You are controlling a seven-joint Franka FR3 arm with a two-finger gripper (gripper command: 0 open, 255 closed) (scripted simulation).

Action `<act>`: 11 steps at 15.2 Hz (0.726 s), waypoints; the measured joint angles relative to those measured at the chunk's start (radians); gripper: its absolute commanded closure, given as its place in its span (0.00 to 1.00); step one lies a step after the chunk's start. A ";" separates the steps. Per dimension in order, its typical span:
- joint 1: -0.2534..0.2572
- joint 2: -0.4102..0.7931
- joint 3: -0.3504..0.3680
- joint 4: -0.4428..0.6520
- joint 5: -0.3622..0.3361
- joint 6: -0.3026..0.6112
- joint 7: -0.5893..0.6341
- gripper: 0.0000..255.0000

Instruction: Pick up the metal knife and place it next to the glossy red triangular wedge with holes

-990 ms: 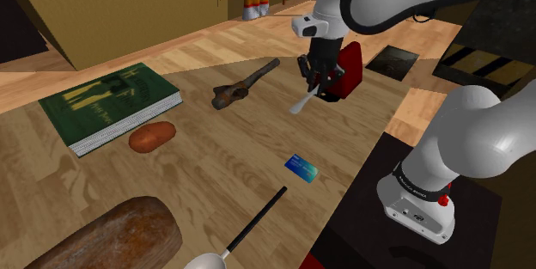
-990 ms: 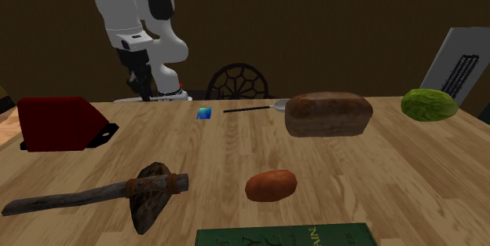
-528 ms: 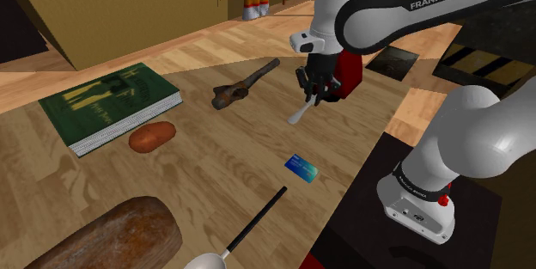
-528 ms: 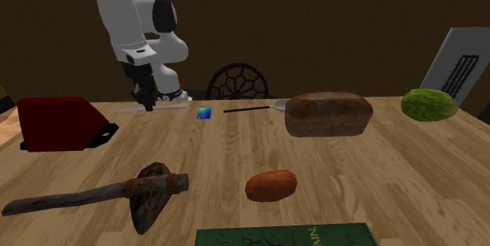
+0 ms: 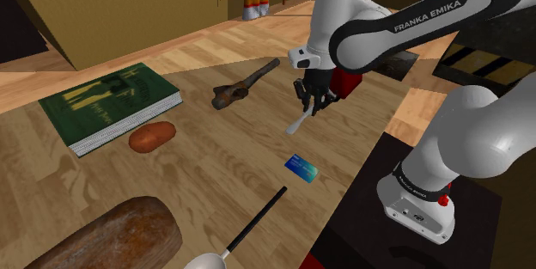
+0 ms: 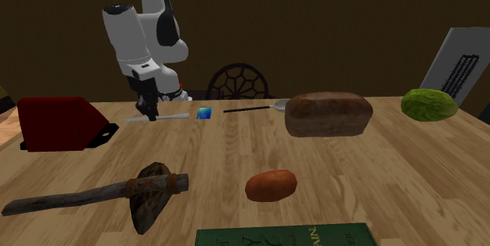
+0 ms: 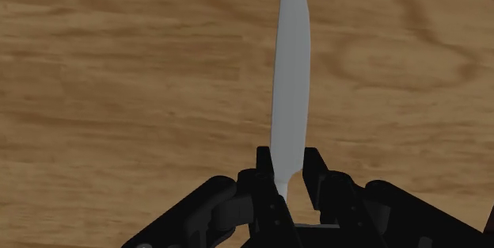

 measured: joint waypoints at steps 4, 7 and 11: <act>-0.001 0.045 0.000 -0.033 0.000 0.077 -0.002 1.00; -0.001 0.057 0.000 -0.041 0.000 0.099 -0.002 1.00; -0.001 0.059 0.001 -0.042 0.000 0.102 -0.002 1.00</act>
